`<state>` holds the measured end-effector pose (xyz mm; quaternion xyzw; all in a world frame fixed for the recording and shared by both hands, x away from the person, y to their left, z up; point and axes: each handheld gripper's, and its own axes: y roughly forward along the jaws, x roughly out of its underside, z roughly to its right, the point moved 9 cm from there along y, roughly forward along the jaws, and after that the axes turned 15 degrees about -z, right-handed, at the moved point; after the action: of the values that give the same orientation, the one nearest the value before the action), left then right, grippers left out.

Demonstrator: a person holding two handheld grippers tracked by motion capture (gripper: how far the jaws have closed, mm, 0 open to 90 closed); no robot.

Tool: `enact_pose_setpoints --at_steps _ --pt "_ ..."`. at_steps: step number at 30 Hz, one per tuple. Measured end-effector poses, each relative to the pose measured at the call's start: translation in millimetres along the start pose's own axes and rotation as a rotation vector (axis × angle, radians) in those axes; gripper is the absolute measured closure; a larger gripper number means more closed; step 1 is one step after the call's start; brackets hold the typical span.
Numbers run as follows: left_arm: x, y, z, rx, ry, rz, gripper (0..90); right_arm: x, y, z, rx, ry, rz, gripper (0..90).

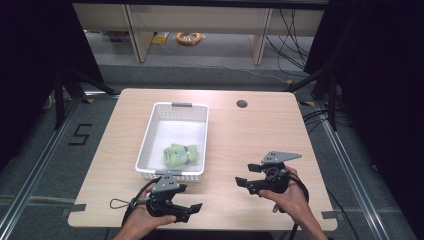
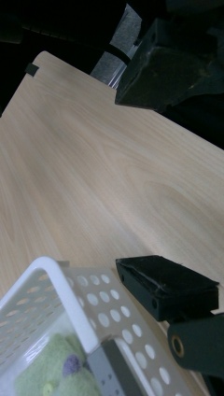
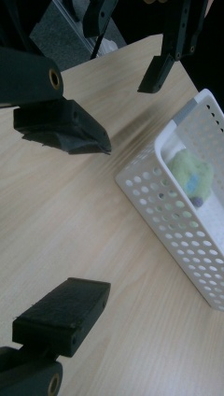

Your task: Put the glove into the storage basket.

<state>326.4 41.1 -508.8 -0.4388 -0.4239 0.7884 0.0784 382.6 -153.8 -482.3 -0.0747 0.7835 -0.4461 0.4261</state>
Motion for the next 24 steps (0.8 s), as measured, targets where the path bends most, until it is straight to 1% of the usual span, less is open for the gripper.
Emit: enact_pose_setpoints --at_steps 1,2,3,4,5,6,7,8,9,10,11,12,13,14,15,16,17,18,19,20,21,22,23,24 --pt "1.4 1.6 1.2 0.010 0.002 0.001 17.5 2.6 -0.1 -1.1 0.002 0.010 -0.007 27.9" --pt "4.4 2.6 1.7 0.005 -0.015 -0.008 17.6 3.6 1.1 -3.3 -0.012 0.022 0.005 27.8" --pt "5.6 3.6 1.6 0.004 -0.008 0.000 18.0 5.6 1.9 -3.6 -0.015 0.012 0.001 27.6" --pt "6.9 5.0 1.0 0.002 -0.006 0.007 18.6 8.2 3.2 -5.6 -0.023 0.022 0.001 27.3" --pt "9.3 5.8 1.6 0.003 -0.022 -0.001 18.7 10.4 4.4 -4.4 -0.019 0.010 0.001 27.1" --pt "11.6 6.6 0.9 0.007 -0.017 -0.009 18.6 13.3 5.3 -4.6 -0.017 0.009 -0.005 27.0" --pt "13.2 6.9 0.7 0.002 -0.029 -0.010 18.6 15.9 6.7 -6.7 -0.026 0.014 -0.006 27.0" --pt "14.8 7.3 -1.6 -0.002 -0.001 -0.015 18.6 18.4 7.2 -5.8 -0.021 0.010 -0.010 27.0" --pt "15.5 8.1 -0.2 0.005 -0.020 -0.007 18.5 21.9 7.9 -8.9 -0.033 0.033 -0.017 26.9" --pt "17.8 8.0 -1.1 0.002 -0.017 -0.018 18.4 24.0 9.1 -9.1 -0.036 0.027 -0.017 26.6" --pt "19.1 8.6 -1.9 -0.005 -0.012 -0.019 18.4 26.6 9.6 -7.0 -0.021 0.012 -0.021 26.3" --pt "20.4 9.7 -1.9 -0.004 -0.018 -0.018 18.4 28.7 10.8 -9.8 -0.039 0.022 -0.017 25.8" --pt "21.3 10.2 -2.4 -0.012 -0.019 -0.019 18.3 31.0 11.1 -9.9 -0.038 0.015 -0.020 25.5" --pt "22.4 10.5 -3.6 -0.019 -0.005 -0.021 18.2 33.6 11.2 -9.7 -0.032 0.020 -0.020 25.4" --pt "23.3 10.8 -4.1 -0.023 -0.006 -0.022 18.2 34.4 12.2 -7.8 -0.027 0.003 -0.007 25.1" --pt "23.4 12.0 -4.2 -0.024 -0.012 -0.012 18.1 36.9 12.7 -8.4 -0.040 0.012 -0.011 24.7" --pt "24.8 12.1 -4.7 -0.025 -0.011 -0.018 18.0 40.1 11.9 -9.7 -0.041 0.028 -0.019 24.4" --pt "26.1 12.3 -5.1 -0.027 -0.014 -0.021 17.9 41.7 12.7 -9.9 -0.043 0.035 -0.011 23.5" --pt "26.5 13.7 -4.7 -0.015 -0.016 -0.012 17.6 44.9 11.9 -8.5 -0.027 0.031 -0.020 22.4" --pt "27.7 13.9 -4.6 -0.019 -0.026 -0.019 17.5 45.8 12.9 -7.8 -0.035 0.013 -0.008 21.7" --pt "28.6 14.4 -4.8 -0.014 -0.021 -0.019 17.4 49.1 13.1 -6.8 -0.027 0.013 -0.016 21.4" --pt "29.4 15.3 -4.6 -0.012 -0.021 -0.015 17.3 53.0 13.7 -8.8 -0.032 0.039 -0.027 20.1" --pt "30.3 15.8 -4.4 -0.011 -0.016 -0.017 16.7 54.6 14.9 -6.0 -0.025 0.009 -0.021 19.6" --pt "32.1 16.5 -4.0 -0.015 -0.024 -0.026 16.6 57.9 14.8 -8.5 -0.033 0.037 -0.030 19.4"
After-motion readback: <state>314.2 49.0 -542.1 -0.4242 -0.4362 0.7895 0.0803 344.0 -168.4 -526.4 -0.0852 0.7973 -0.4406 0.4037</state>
